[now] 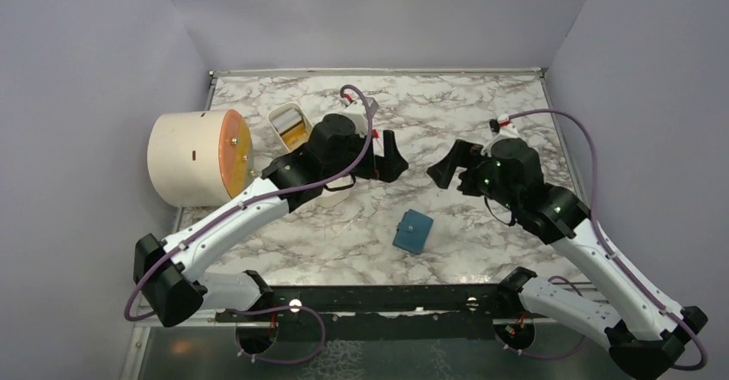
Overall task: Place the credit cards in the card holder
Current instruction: Reset both arms
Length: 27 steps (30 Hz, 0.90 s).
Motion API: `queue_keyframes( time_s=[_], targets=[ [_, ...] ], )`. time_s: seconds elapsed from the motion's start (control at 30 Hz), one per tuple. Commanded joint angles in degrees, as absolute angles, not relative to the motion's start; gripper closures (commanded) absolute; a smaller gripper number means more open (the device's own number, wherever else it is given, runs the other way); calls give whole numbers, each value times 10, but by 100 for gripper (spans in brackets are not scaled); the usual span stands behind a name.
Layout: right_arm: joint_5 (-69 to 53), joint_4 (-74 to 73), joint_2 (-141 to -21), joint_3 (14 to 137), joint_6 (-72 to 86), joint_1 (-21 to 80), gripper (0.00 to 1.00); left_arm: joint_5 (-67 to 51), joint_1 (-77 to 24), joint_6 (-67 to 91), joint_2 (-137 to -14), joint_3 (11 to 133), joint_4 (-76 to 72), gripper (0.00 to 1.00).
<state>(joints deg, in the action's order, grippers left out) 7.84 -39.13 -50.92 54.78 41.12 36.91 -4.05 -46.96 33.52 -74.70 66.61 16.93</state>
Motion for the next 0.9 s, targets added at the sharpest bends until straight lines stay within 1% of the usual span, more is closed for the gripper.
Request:
queue_keyframes(
  time_s=[0.0,0.17,0.33,0.6,0.87],
  targets=[
    [139,-452,-477,608,387,370,7,16,-468,303,-671,681,193,1],
    [142,-466,-463,632,379,370,8,22,-468,289,-613,663,190,1],
    [131,-454,-446,614,387,370,8,12,-468,317,-572,613,150,1],
    [116,-439,-425,574,406,370,8,17,-468,328,-557,575,133,1],
    [112,-442,-417,568,414,370,8,15,-468,326,-554,563,129,1]
  ],
)
